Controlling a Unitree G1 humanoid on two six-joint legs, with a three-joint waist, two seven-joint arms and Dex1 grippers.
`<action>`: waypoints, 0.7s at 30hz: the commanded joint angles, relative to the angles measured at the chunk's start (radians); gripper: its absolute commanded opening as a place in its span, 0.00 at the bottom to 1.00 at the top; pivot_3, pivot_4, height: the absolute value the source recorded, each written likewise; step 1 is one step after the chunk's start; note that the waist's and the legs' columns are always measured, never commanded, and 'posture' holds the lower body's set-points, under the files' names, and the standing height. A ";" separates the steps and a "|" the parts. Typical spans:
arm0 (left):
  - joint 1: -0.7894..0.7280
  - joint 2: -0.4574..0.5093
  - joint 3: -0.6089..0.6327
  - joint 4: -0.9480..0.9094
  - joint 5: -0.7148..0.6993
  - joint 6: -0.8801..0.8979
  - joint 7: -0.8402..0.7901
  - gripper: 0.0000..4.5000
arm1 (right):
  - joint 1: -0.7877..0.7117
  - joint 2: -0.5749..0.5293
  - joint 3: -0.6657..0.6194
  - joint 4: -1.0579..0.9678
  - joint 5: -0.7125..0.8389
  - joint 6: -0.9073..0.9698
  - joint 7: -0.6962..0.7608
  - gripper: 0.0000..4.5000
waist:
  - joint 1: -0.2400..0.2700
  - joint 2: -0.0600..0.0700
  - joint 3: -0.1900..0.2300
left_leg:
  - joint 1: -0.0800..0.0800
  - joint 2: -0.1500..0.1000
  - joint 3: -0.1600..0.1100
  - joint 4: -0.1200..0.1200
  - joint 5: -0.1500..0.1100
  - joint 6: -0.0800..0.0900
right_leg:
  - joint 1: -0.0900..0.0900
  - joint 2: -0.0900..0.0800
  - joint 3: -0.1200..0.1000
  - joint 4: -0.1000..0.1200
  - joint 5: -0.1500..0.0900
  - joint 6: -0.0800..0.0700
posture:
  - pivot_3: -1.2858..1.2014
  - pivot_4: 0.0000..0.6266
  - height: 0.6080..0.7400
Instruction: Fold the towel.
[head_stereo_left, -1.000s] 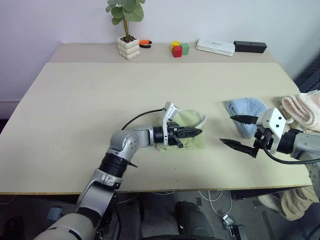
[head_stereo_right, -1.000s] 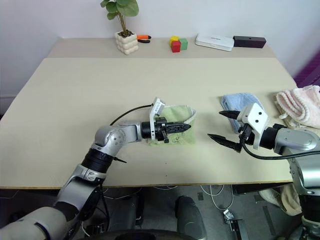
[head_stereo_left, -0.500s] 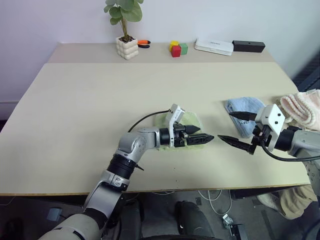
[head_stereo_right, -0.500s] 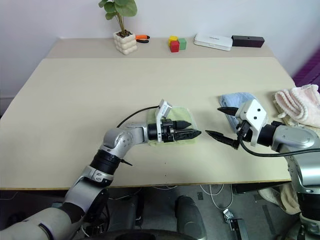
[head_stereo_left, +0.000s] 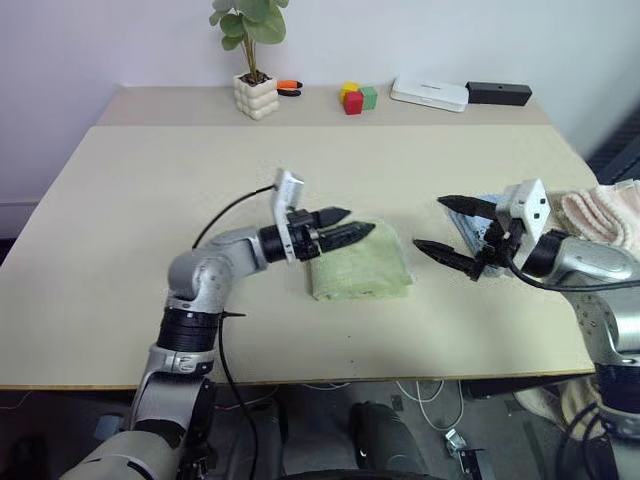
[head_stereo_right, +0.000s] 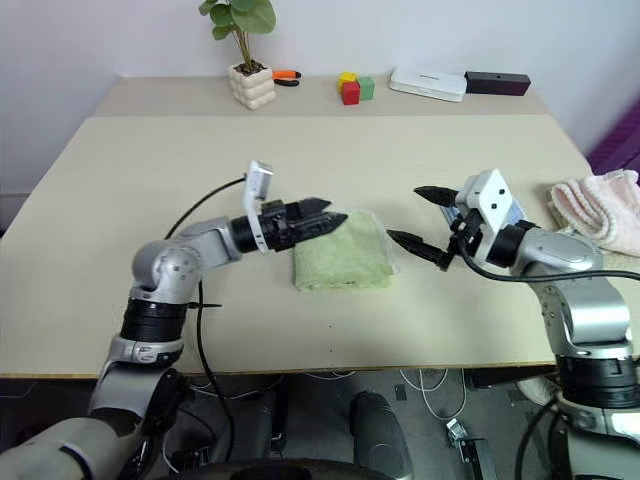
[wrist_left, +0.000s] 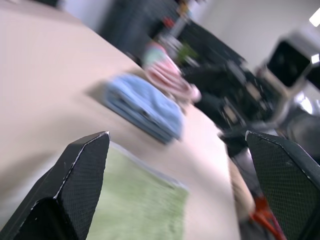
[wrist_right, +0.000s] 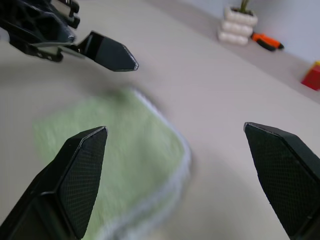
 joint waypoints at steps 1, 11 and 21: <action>0.017 0.002 0.075 -0.004 0.007 -0.052 0.079 0.73 | -0.048 0.091 0.022 -0.043 0.071 0.074 -0.089 0.88 | 0.000 0.000 0.000 | 0.000 0.000 0.000 0.000 0.000 0.000 | 0.000 0.000 0.000 0.001 0.000 0.000 | 0.52 0.24 1.00; 0.068 -0.129 0.036 0.042 0.118 -0.262 0.199 0.00 | -0.026 0.306 0.145 -0.020 -0.095 -0.043 -0.293 0.02 | 0.006 0.000 0.000 | 0.000 0.000 0.000 0.003 0.000 0.000 | -0.001 0.000 -0.001 0.007 0.000 0.001 | 0.52 0.24 1.00; 0.079 -0.200 -0.056 0.117 0.216 -0.382 0.209 0.00 | 0.012 0.453 0.220 0.102 -0.349 -0.149 -0.589 0.02 | 0.000 0.000 0.000 | 0.000 0.000 0.000 0.003 0.000 0.000 | -0.001 0.000 -0.001 0.008 -0.001 0.001 | 0.52 0.24 1.00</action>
